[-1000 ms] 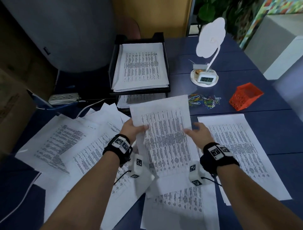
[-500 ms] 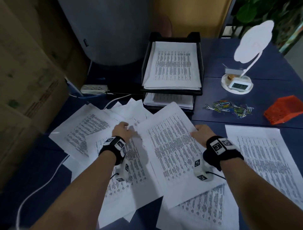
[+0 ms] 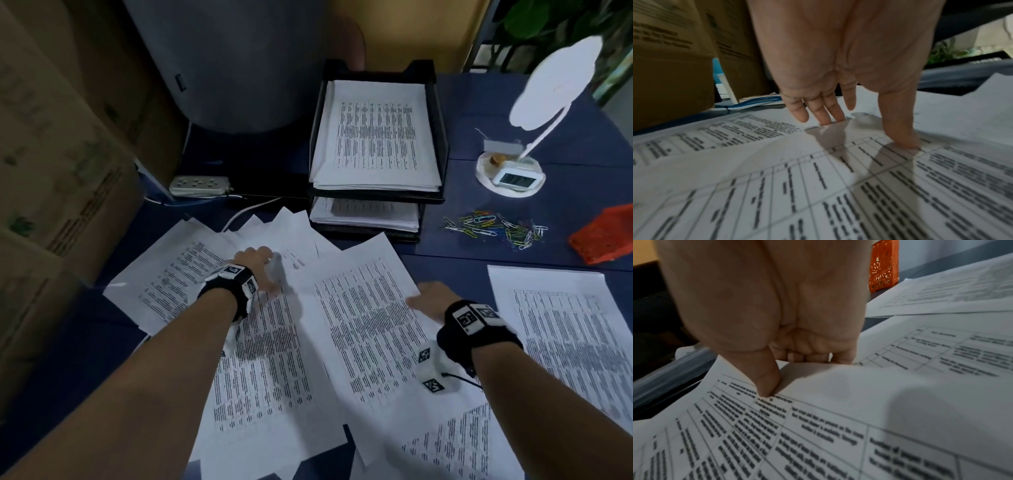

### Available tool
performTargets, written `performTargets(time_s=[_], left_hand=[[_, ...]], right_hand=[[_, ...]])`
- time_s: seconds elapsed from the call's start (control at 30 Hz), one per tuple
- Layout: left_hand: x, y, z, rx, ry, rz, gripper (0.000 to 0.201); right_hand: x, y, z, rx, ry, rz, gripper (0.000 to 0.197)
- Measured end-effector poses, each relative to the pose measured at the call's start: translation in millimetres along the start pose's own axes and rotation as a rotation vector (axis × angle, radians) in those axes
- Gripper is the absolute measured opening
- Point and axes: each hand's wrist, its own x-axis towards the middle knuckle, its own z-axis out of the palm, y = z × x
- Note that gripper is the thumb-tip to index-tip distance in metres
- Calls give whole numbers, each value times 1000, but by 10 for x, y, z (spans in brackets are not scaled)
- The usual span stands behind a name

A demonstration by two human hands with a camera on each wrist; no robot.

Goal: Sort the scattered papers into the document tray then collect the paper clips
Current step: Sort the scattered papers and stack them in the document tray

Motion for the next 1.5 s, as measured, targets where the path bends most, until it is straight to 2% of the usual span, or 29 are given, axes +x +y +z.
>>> performTargets(time_s=[0.1,0.17,0.27,0.37,0.43,0.5,0.6,0.77,0.83,0.93,1.0,1.07,1.13,1.17,1.2,1.27,1.37,1.43,1.5], left_hand=[[25,-6,-12,-64,-70,38,67],[39,10,-50,-25,-100,29,61],[41,46,-194,-80,-84,83,51],[3,80,-403,-204,-65,158,25],[-15,139,-538,-266,-86,198,19],[-46,235,-643,-299,-116,236,19],[-19,413,-680,-353,-104,275,32],[57,813,-480,-445,31,230,45],[109,941,-386,-458,44,209,40],[102,1091,-300,-519,14,210,46],[82,1193,-255,-523,28,235,38],[54,1300,-252,-499,88,269,26],[23,1389,-268,-513,135,291,23],[16,1427,-278,-536,140,307,25],[9,1453,-287,-573,136,322,29],[-33,1481,-333,-656,144,314,34],[-51,1383,-363,-588,369,211,49],[-61,1256,-341,-653,502,110,63],[-117,1135,-294,-850,596,80,73]], right_hand=[[17,11,11,20,19,8,44],[18,21,-1,35,17,34,46],[3,28,-35,77,31,63,50],[23,46,-71,134,78,63,53],[55,42,-83,167,109,46,53],[78,36,-101,203,129,28,47],[67,8,-132,224,125,-23,35],[2,-37,-147,320,33,-45,37],[-3,-52,-144,321,-9,-43,37],[-3,-74,-108,367,-40,-40,39],[-56,-90,-78,440,-18,-30,45],[-100,-88,-44,529,-17,-3,62],[-132,-76,-32,450,-67,-30,80],[-138,-67,-24,367,-79,-57,83],[-132,-48,-11,297,-63,-86,80],[-88,3,5,311,21,-134,60],[-115,59,-26,432,175,-219,30],[-163,89,-90,528,237,-242,28],[-230,83,-168,659,299,-271,29]])
